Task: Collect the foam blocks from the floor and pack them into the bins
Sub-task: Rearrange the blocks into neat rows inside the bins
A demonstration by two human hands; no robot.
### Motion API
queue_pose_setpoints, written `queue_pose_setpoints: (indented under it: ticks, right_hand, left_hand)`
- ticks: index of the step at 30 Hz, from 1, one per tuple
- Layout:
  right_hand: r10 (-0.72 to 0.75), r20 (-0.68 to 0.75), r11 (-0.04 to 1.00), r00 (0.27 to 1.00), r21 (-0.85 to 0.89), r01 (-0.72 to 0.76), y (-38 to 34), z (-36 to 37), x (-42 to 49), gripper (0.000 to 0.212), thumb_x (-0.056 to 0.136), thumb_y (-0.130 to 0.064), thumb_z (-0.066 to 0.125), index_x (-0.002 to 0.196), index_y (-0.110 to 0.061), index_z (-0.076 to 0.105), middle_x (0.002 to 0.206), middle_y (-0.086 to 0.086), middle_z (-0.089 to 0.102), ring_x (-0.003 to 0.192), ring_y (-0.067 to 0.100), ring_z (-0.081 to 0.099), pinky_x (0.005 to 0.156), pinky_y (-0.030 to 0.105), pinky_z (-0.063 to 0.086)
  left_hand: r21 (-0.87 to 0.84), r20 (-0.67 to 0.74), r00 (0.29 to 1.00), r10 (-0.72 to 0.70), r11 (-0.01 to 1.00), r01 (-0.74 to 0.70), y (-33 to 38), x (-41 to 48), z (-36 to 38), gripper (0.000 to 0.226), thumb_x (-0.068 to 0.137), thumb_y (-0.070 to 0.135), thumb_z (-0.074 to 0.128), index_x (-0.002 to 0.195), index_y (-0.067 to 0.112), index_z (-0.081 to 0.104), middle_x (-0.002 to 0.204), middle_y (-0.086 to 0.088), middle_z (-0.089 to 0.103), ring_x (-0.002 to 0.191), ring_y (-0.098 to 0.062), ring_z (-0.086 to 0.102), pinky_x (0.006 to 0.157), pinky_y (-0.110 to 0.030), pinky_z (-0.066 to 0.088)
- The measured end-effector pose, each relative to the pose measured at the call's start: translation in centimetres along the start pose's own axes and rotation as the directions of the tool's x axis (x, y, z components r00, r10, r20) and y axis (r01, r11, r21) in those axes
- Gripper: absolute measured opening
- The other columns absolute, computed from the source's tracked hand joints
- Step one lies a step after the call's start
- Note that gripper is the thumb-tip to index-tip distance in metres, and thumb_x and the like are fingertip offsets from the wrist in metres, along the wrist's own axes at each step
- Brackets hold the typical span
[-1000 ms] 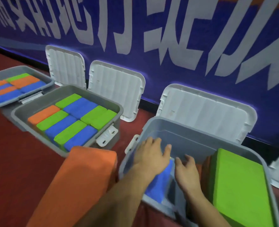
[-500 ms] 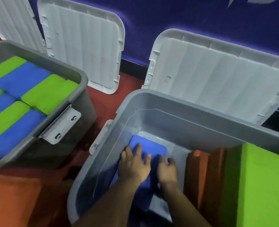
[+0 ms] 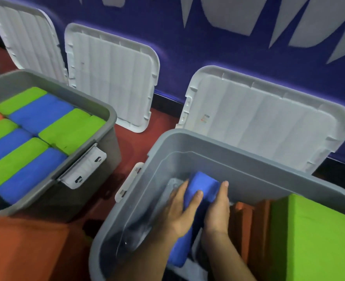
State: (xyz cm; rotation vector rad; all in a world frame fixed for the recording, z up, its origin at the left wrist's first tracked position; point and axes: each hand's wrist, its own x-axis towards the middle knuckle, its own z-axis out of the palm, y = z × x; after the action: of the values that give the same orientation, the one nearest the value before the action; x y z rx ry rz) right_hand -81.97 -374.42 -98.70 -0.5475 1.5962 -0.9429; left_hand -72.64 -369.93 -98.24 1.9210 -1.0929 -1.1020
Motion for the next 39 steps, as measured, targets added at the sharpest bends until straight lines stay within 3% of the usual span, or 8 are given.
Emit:
queue_pose_setpoints:
  ticks: [4,8,11,13,18,25,35,39]
  right_hand:
    - [-0.045,0.127,0.998,0.991,-0.034,0.049,-2.0,-1.0,-1.6,0.091,0.067,-0.095,0.041,0.107,-0.016,0.062,0.102,0.003,0.071,0.093,0.023,0.066,0.093,0.045,0.050]
    - [-0.160,0.216,0.957,0.963,-0.205,0.205,-2.9,-1.8,-4.1,0.052,0.087,-0.038,0.075,0.123,-0.022,0.041,0.093,0.003,0.061,0.082,0.019,0.062,0.088,0.046,0.052]
    - [-0.218,0.301,0.905,0.928,-0.295,0.308,-2.7,-0.9,-5.2,0.084,0.066,-0.047,0.070,0.140,-0.037,0.032,0.125,0.005,0.055,0.115,0.023,0.059,0.103,0.044,0.049]
    - [-0.210,0.320,0.901,0.924,-0.303,0.310,-2.8,0.3,-5.1,0.076,0.078,-0.052,0.067,0.145,-0.038,0.033,0.129,0.004,0.043,0.126,0.024,0.049,0.107,0.037,0.042]
    - [-0.226,0.344,0.857,0.911,-0.374,0.353,-2.5,3.2,-2.9,0.054,0.102,-0.045,0.052,0.148,-0.027,0.031,0.144,0.013,0.044,0.128,0.027,0.049,0.108,0.036,0.038]
    - [-0.216,0.383,0.829,0.898,-0.414,0.375,-2.6,5.3,-1.2,0.060,0.104,-0.050,0.044,0.154,-0.026,0.023,0.153,0.014,0.035,0.130,0.029,0.047,0.098,0.030,0.034]
    - [-0.251,0.426,0.762,0.869,-0.467,0.448,-5.5,1.3,-6.4,0.062,0.108,-0.045,0.037,0.162,-0.029,0.013,0.163,0.003,0.034,0.145,0.023,0.041,0.105,0.025,0.032]
    - [-0.390,0.394,0.704,0.832,-0.456,0.545,-7.4,-3.4,-10.7,0.057,0.108,-0.038,0.042,0.161,-0.027,0.024,0.159,-0.002,0.041,0.143,0.013,0.042,0.096,0.009,0.025]
  left_hand:
    - [-0.158,-0.084,0.996,0.024,0.987,-0.038,2.9,-2.0,-1.9,0.064,0.082,0.086,0.029,0.098,0.028,0.051,0.088,0.012,0.059,0.079,0.007,0.055,0.070,-0.011,0.037]
    - [-0.147,-0.034,0.999,0.039,0.988,-0.043,3.9,-2.1,-4.5,0.062,0.080,0.091,0.026,0.114,0.045,0.048,0.107,0.020,0.060,0.102,-0.001,0.057,0.089,-0.023,0.041]
    - [-0.100,-0.021,0.996,0.085,0.991,-0.086,4.1,-1.1,-5.1,0.059,0.089,0.081,0.022,0.142,0.057,0.037,0.140,0.023,0.051,0.131,-0.005,0.047,0.116,-0.034,0.032]
    - [-0.052,-0.050,0.994,0.095,0.994,-0.098,3.5,-0.3,-4.8,0.055,0.101,0.065,0.018,0.151,0.049,0.033,0.155,0.020,0.039,0.143,-0.003,0.035,0.124,-0.034,0.021]
    - [0.078,-0.159,0.984,0.083,0.994,-0.071,2.0,1.3,-4.2,0.053,0.105,0.050,0.015,0.157,0.043,0.024,0.151,0.011,0.036,0.141,-0.004,0.035,0.108,-0.013,0.016]
    - [0.208,-0.263,0.954,0.147,0.974,-0.093,1.1,3.7,-4.3,0.059,0.103,0.048,0.012,0.157,0.034,0.031,0.146,0.009,0.045,0.136,-0.007,0.040,0.112,-0.016,0.019]
    - [0.397,-0.152,0.955,0.255,0.901,-0.178,3.9,-1.8,-7.6,0.072,0.095,0.064,0.006,0.159,0.034,0.023,0.164,0.016,0.023,0.150,0.000,0.016,0.117,-0.014,0.001]
    - [0.538,-0.057,0.934,0.352,0.799,-0.268,7.0,-6.5,-10.0,0.071,0.095,0.068,0.012,0.160,0.038,0.017,0.165,0.017,0.020,0.151,-0.005,0.018,0.123,-0.024,0.009]
